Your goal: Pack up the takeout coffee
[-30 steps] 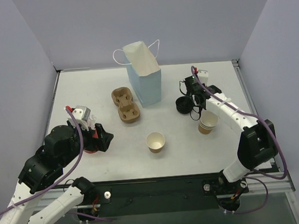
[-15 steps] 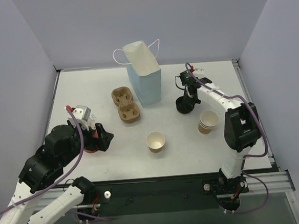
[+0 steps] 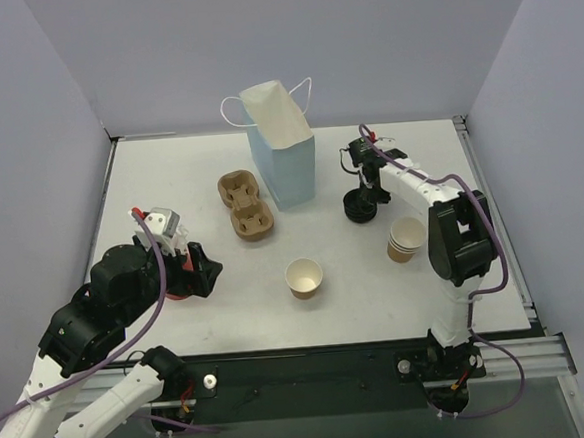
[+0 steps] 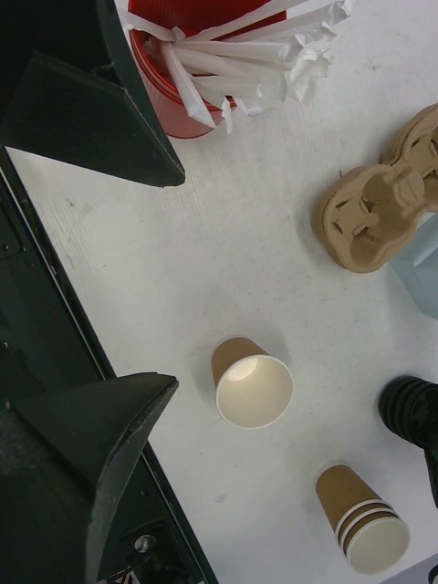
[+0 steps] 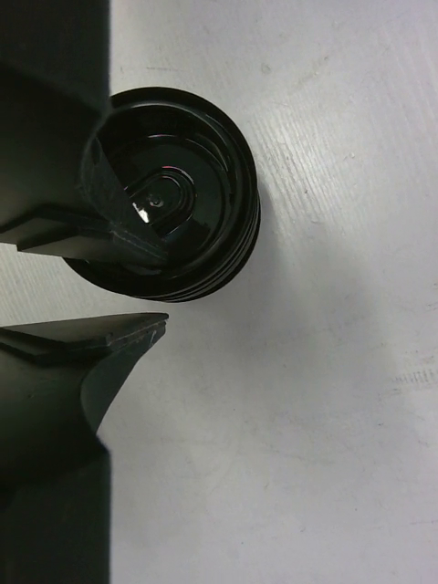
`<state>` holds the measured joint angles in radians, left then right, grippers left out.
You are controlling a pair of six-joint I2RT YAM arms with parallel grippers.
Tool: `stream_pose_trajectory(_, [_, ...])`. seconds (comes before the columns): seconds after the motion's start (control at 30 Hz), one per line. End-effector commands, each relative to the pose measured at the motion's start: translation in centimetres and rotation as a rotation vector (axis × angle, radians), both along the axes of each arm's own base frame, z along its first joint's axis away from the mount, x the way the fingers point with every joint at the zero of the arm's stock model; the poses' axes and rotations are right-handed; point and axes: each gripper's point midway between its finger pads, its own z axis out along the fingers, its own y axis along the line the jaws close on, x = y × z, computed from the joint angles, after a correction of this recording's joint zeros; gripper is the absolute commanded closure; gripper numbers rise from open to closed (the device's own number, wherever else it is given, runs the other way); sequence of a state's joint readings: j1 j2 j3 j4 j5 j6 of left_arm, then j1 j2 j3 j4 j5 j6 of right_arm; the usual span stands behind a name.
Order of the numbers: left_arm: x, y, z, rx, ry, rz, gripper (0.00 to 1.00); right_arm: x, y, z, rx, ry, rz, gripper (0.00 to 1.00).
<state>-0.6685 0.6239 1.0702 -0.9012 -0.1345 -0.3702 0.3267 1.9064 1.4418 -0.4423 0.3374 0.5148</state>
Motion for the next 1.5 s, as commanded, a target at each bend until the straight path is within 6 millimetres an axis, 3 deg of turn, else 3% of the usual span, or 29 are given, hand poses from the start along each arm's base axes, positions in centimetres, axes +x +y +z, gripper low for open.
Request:
stream_pose_trajectory(0.0, [0.6,-0.3,0.7,-0.007,-0.036,-0.005,0.07,0.2,-0.5,1.0,-0.021,0.003,-0.001,0.78])
stream_pose_trajectory(0.1, [0.7,-0.4,0.6,-0.004,-0.031,-0.005,0.07,0.4,-0.6,1.3,-0.026,-0.005,0.003,0.83])
stream_pose_trajectory(0.43, [0.6,-0.4,0.5,-0.003,-0.031,-0.007,0.07,0.8,-0.4,3.9,-0.012,-0.059,0.019,0.85])
stream_pose_trajectory(0.67, [1.2,-0.4,1.6,0.023,-0.058,-0.011,0.07,0.0,0.3,8.4,0.036,-0.128,0.075,0.87])
stream_pose_trajectory(0.7, [1.3,-0.3,1.8,0.025,-0.059,0.001,0.07,-0.6,0.3,8.5,0.035,-0.127,0.082,0.87])
stream_pose_trajectory(0.77, [1.9,-0.8,2.1,0.031,-0.05,0.002,0.08,-1.8,0.8,10.5,0.047,-0.168,0.12,0.87])
stream_pose_trajectory(0.8, [2.0,-1.2,2.8,0.015,-0.056,-0.012,0.09,-2.9,1.0,10.2,0.047,-0.155,0.139,0.87])
stream_pose_trajectory(0.83, [2.2,-1.6,3.1,0.009,-0.052,-0.019,0.1,-3.8,1.3,11.8,0.06,-0.197,0.157,0.87])
stream_pose_trajectory(0.97, [3.3,-3.1,4.6,-0.038,-0.07,-0.035,0.12,-7.8,3.7,13.5,0.056,-0.258,0.262,0.87])
stream_pose_trajectory(1.0, [3.4,-3.6,4.9,-0.049,-0.074,-0.051,0.12,-8.9,5.3,13.8,0.071,-0.271,0.307,0.87])
stream_pose_trajectory(1.1, [4.3,-5.4,6.1,-0.079,-0.097,-0.1,0.15,-12.0,7.4,14.2,0.156,-0.294,0.357,0.87])
stream_pose_trajectory(1.2, [5.2,-7.7,6.1,-0.061,-0.124,-0.199,0.21,-14.5,9.7,14.6,0.265,-0.294,0.421,0.87])
stream_pose_trajectory(1.3, [5.7,-9.9,4.9,0.017,-0.164,-0.311,0.25,-16.6,12.2,15.0,0.353,-0.266,0.51,0.87])
stream_pose_trajectory(1.43, [4.3,-12.5,4.9,0.137,-0.349,-0.547,0.27,-18.7,14.8,14.9,0.438,-0.176,0.634,0.88])
stream_pose_trajectory(1.47, [3.6,-13.0,4.1,0.162,-0.375,-0.616,0.27,-19.4,15.2,14.7,0.449,-0.144,0.661,0.88])
